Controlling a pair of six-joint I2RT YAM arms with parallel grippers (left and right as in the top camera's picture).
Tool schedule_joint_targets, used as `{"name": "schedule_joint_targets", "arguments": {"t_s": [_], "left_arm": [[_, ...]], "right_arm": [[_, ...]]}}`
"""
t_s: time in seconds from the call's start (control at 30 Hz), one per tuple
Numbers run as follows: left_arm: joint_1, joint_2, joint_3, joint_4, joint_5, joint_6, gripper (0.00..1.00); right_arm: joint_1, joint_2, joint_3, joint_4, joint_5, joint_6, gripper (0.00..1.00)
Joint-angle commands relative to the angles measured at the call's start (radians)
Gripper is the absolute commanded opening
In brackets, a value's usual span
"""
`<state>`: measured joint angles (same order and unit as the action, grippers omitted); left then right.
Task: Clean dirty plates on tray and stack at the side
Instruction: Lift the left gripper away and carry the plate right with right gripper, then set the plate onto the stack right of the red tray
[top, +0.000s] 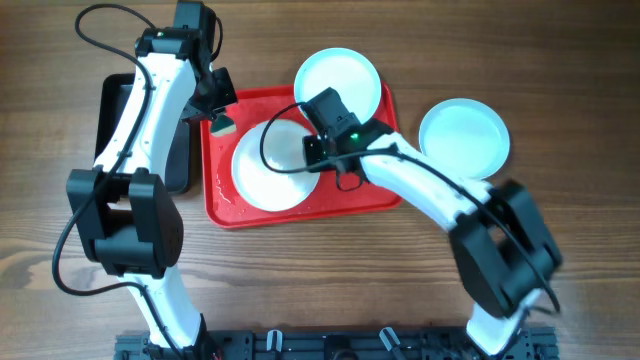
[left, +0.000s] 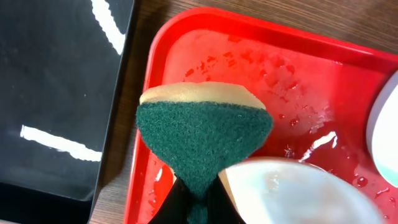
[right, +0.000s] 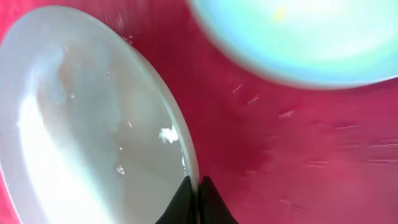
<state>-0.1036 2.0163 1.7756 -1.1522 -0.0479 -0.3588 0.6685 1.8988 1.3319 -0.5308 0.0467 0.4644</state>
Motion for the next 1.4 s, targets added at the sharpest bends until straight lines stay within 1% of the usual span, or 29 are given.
{"name": "schedule_joint_targets", "arguments": {"t_s": [0.0, 0.1, 0.27, 0.5, 0.7, 0.87, 1.2, 1.37], "left_arm": [[-0.002, -0.018, -0.007, 0.004, 0.061, -0.016, 0.04], [-0.002, -0.018, -0.011, 0.003, 0.109, -0.016, 0.04], [-0.002, -0.018, -0.011, 0.004, 0.111, -0.016, 0.04], [-0.001, -0.018, -0.011, 0.003, 0.111, -0.016, 0.04], [-0.001, -0.018, -0.011, 0.003, 0.111, -0.016, 0.04], [-0.001, -0.018, -0.011, 0.003, 0.111, -0.017, 0.04], [-0.001, -0.018, -0.012, 0.003, 0.111, -0.017, 0.04], [-0.001, -0.018, -0.012, 0.003, 0.112, -0.017, 0.04]], "right_arm": [[0.076, -0.114, 0.035, -0.020, 0.380, -0.106, 0.04], [0.141, -0.151, 0.035, -0.032, 0.610, -0.153, 0.04], [0.233, -0.160, 0.035, -0.055, 0.945, -0.202, 0.04], [0.303, -0.160, 0.035, -0.065, 1.272, -0.203, 0.04], [0.317, -0.160, 0.035, -0.065, 1.379, -0.233, 0.04], [0.317, -0.160, 0.035, -0.064, 1.424, -0.256, 0.04], [0.317, -0.160, 0.035, -0.065, 1.414, -0.256, 0.04], [0.317, -0.160, 0.035, -0.074, 1.304, -0.256, 0.04]]}}
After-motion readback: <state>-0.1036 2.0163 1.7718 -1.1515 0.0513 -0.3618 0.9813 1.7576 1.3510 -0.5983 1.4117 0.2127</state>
